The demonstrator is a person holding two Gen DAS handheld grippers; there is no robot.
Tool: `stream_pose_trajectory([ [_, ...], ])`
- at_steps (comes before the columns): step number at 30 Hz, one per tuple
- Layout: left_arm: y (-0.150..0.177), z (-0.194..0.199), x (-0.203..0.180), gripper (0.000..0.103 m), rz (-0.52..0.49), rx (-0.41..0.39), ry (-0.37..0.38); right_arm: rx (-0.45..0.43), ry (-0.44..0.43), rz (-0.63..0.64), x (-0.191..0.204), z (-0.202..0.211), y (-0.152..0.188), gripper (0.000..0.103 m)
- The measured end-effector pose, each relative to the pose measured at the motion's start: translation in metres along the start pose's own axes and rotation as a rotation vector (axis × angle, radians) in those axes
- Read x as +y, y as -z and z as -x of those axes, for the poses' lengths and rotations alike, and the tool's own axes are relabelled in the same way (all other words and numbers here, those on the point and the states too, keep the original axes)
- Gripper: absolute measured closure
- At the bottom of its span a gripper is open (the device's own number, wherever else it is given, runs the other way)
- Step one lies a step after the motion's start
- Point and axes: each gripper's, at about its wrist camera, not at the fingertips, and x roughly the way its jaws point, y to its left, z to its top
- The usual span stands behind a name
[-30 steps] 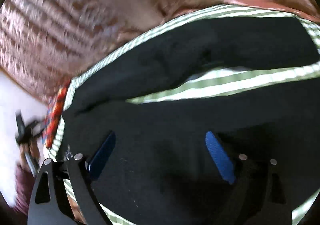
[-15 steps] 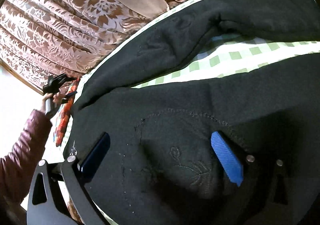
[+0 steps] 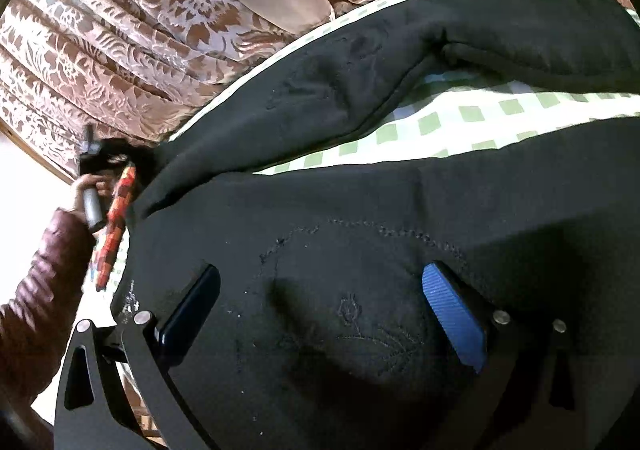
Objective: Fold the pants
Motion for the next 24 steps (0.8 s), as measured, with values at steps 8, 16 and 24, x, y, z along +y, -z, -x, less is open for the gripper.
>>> stream_pose_trajectory([
  [8,0.062,0.142,0.004,0.093,-0.107,-0.284,0.288,0.046,0.020,-0.016,0.004,0.005,-0.009,0.003],
  [16,0.158,0.207,0.039,0.093,-0.151,-0.301,0.408,0.032,-0.112,-0.002,0.031,0.010,-0.056,0.032],
  [24,0.208,0.220,0.061,0.093,-0.122,-0.279,0.437,0.024,-0.219,-0.187,0.043,-0.039,-0.143,0.023],
])
